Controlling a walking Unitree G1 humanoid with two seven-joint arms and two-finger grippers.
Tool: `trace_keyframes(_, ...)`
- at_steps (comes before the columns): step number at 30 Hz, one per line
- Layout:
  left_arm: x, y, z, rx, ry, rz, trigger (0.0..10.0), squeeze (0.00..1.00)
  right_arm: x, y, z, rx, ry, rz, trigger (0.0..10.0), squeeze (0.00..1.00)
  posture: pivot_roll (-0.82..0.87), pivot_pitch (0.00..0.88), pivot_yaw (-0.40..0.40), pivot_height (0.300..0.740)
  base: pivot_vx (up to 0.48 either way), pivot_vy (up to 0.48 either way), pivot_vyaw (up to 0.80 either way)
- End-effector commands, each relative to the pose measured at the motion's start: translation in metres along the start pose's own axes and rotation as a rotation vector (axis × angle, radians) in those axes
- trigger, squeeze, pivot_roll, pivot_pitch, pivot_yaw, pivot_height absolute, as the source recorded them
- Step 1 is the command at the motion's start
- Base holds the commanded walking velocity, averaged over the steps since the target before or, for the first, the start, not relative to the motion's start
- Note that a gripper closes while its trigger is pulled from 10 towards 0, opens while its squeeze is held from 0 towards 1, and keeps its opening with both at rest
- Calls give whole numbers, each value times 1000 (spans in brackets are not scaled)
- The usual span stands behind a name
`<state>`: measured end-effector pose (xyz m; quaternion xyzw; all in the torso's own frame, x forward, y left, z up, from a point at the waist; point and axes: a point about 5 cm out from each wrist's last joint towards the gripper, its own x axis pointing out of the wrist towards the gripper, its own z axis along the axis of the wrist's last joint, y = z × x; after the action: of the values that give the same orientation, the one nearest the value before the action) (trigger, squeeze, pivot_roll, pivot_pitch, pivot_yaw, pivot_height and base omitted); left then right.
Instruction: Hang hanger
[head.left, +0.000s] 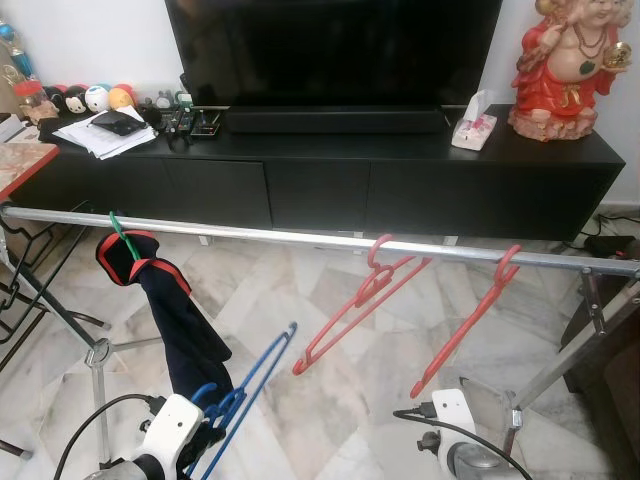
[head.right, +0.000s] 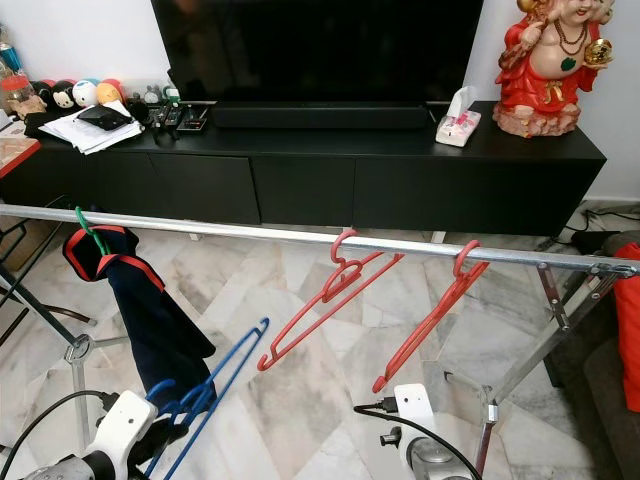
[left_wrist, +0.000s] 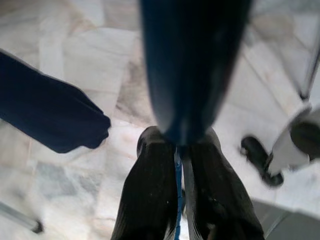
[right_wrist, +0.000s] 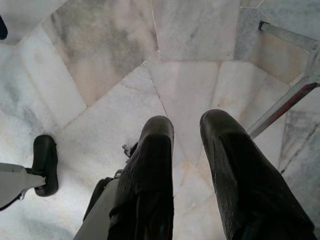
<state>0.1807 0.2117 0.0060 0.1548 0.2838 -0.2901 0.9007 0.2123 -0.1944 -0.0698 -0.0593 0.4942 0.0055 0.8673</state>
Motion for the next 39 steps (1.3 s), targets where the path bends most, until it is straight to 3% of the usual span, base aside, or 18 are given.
trace_keyframes(1, 0, -2, 3, 67, -4, -34, 10000, 0, 0, -1, -3, -6, 5, 2, 10000, 0, -32, 0, 39, 740, 0, 0, 0)
trace_keyframes(8, 4, -9, -4, 239, 69, -96, 10000, 0, 0, -1, -5, -9, -1, 7, 10000, 0, -52, 0, 46, 740, 0, 0, 0)
trace_keyframes(12, 4, -9, -2, 221, 48, -78, 10000, 0, 0, -2, -7, -13, 11, 7, 10000, 0, -52, 0, 46, 740, 0, 0, 0)
trace_keyframes(16, 5, -5, -1, 134, 13, 11, 10000, 0, -1, -2, -8, -15, 18, 5, 10000, 0, -56, 0, 50, 740, 0, 0, 0)
trace_keyframes(19, 5, 3, -1, -76, -62, 171, 10000, 0, -1, -2, -10, -14, 21, 6, 10000, 0, -62, 0, 53, 740, 0, 0, 0)
trace_keyframes(24, 3, 5, 5, -228, -152, 324, 10000, 0, -1, -5, -11, -27, 21, 6, 10000, 0, -54, 0, 37, 740, 0, 0, 0)
trace_keyframes(31, 13, 18, 26, -269, -230, 420, 10000, 0, -1, -6, -10, -38, 20, 12, 10000, 0, -64, 0, 35, 740, 0, 0, 0)
trace_keyframes(39, 17, 16, 29, -261, -229, 412, 10000, 0, -1, -6, -9, -28, 19, 5, 10000, 0, -68, 0, 34, 740, 228, 0, 0)
